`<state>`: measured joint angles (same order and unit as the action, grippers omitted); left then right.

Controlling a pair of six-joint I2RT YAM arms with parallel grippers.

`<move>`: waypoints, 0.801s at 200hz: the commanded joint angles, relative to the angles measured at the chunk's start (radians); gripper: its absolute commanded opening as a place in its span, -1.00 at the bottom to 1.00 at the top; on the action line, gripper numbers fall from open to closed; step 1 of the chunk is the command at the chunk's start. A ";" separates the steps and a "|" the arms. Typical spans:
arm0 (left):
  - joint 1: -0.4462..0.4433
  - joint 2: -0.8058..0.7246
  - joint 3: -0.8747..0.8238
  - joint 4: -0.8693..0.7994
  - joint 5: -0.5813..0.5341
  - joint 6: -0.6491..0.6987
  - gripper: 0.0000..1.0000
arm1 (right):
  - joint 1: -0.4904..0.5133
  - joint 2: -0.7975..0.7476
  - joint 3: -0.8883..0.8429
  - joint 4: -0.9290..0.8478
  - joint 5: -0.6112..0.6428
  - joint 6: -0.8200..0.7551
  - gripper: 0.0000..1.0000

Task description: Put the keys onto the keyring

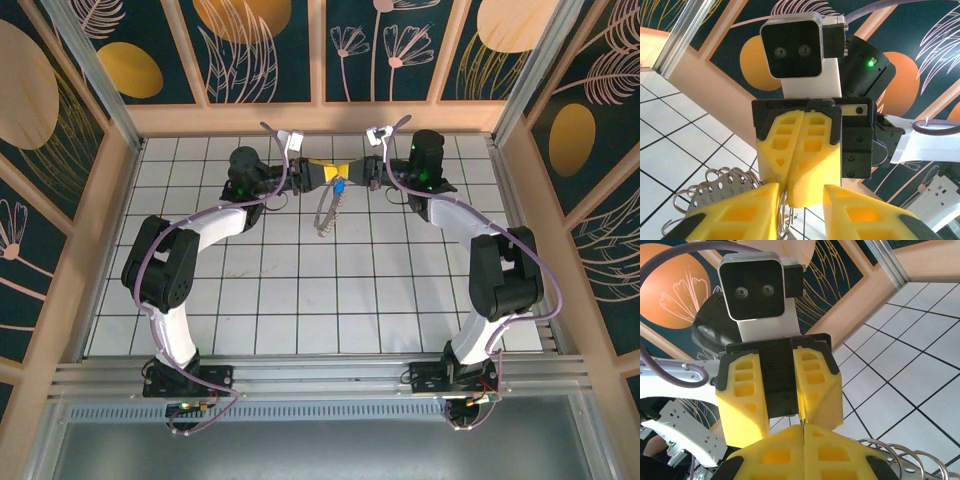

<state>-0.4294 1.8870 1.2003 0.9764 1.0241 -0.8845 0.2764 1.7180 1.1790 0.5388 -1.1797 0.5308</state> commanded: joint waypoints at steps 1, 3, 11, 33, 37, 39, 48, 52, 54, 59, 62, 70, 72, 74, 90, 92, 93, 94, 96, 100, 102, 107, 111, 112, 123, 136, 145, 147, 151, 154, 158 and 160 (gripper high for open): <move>-0.008 -0.008 -0.008 0.046 0.030 0.008 -0.47 | -0.006 -0.016 -0.010 0.053 -0.001 0.001 -1.00; -0.008 -0.009 -0.008 0.045 0.030 0.008 -0.48 | -0.006 -0.017 -0.010 0.053 -0.001 0.001 -1.00; -0.008 -0.012 -0.011 0.045 0.027 0.011 -0.49 | -0.008 -0.015 -0.011 0.053 -0.001 0.000 -1.00; -0.008 -0.017 -0.015 0.041 0.018 0.019 -0.55 | -0.010 -0.015 -0.017 0.053 -0.001 0.000 -1.00; -0.008 -0.018 -0.015 0.040 0.016 0.020 -0.57 | -0.010 -0.016 -0.018 0.053 -0.001 0.000 -1.00; -0.008 -0.017 -0.015 0.039 0.016 0.021 -0.58 | -0.009 -0.017 -0.017 0.053 -0.001 0.000 -1.00; -0.008 -0.018 -0.014 0.037 0.014 0.023 -0.66 | -0.011 -0.018 -0.019 0.055 -0.001 0.000 -1.00; -0.008 -0.017 -0.013 0.037 0.013 0.022 -0.69 | -0.011 -0.018 -0.019 0.053 -0.001 0.000 -1.00; -0.008 -0.017 -0.013 0.037 0.013 0.023 -0.70 | -0.011 -0.018 -0.019 0.053 -0.001 0.000 -1.00; -0.008 -0.017 -0.012 0.038 0.011 0.023 -0.74 | -0.011 -0.018 -0.021 0.053 -0.001 -0.002 -1.00; -0.008 -0.018 -0.013 0.038 0.012 0.024 -0.76 | -0.011 -0.018 -0.021 0.053 -0.001 -0.001 -1.00; -0.008 -0.018 -0.012 0.038 0.010 0.024 -0.82 | -0.011 -0.018 -0.020 0.053 -0.001 -0.002 -1.00; -0.008 -0.016 -0.012 0.038 0.010 0.023 -0.84 | -0.011 -0.018 -0.020 0.053 -0.001 -0.002 -1.00; -0.008 -0.016 -0.012 0.038 0.010 0.023 -0.86 | -0.011 -0.018 -0.020 0.053 -0.003 -0.002 -1.00; -0.007 -0.015 -0.011 0.039 0.010 0.024 -0.92 | -0.012 -0.017 -0.019 0.054 -0.003 -0.001 -1.00; -0.008 -0.014 -0.010 0.039 0.010 0.023 -0.92 | -0.012 -0.018 -0.019 0.055 -0.004 0.000 -1.00; -0.008 -0.014 -0.010 0.039 0.010 0.022 -0.92 | -0.011 -0.018 -0.019 0.056 -0.004 0.000 -1.00; -0.008 -0.013 -0.010 0.039 0.010 0.022 -0.92 | -0.011 -0.017 -0.019 0.056 -0.004 0.000 -1.00; -0.008 -0.012 -0.010 0.039 0.010 0.022 -0.93 | -0.011 -0.017 -0.019 0.058 -0.005 0.000 -1.00; -0.008 -0.010 -0.009 0.041 0.012 0.020 -0.95 | -0.011 -0.016 -0.018 0.062 -0.006 0.003 -1.00; -0.009 -0.010 -0.007 0.042 0.014 0.019 -0.97 | -0.012 -0.016 -0.019 0.063 -0.007 0.004 -1.00; -0.009 -0.006 -0.005 0.046 0.017 0.016 -1.00 | -0.010 -0.016 -0.018 0.068 -0.008 0.007 -1.00; -0.010 -0.004 -0.004 0.049 0.020 0.013 -1.00 | -0.009 -0.017 -0.019 0.070 -0.009 0.010 -1.00; -0.011 -0.004 -0.004 0.049 0.020 0.012 -1.00 | -0.009 -0.016 -0.019 0.071 -0.009 0.010 -1.00; -0.014 0.000 -0.003 0.053 0.026 0.009 -1.00 | -0.011 -0.017 -0.019 0.077 -0.009 0.015 -1.00; -0.018 0.004 -0.001 0.053 0.028 0.011 -1.00 | -0.008 -0.017 -0.021 0.089 -0.011 0.025 -1.00; -0.020 0.006 -0.002 0.058 0.025 0.012 -1.00 | -0.008 -0.021 -0.022 0.097 -0.012 0.031 -1.00; -0.021 0.005 -0.003 0.061 0.024 0.012 -1.00 | -0.008 -0.023 -0.023 0.099 -0.013 0.031 -1.00; -0.022 0.004 -0.004 0.065 0.023 0.011 -1.00 | -0.009 -0.026 -0.023 0.098 -0.012 0.032 -1.00; -0.022 0.004 -0.004 0.066 0.021 0.011 -1.00 | -0.009 -0.028 -0.024 0.097 -0.010 0.031 -1.00; -0.023 0.003 -0.005 0.068 0.017 0.010 -1.00 | -0.010 -0.031 -0.023 0.095 -0.007 0.031 -1.00; -0.023 0.003 -0.005 0.069 0.016 0.009 -1.00 | -0.011 -0.034 -0.024 0.092 -0.004 0.031 -1.00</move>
<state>-0.4301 1.8870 1.1843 0.9741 1.0103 -0.8772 0.2726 1.7180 1.1633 0.5682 -1.1950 0.5423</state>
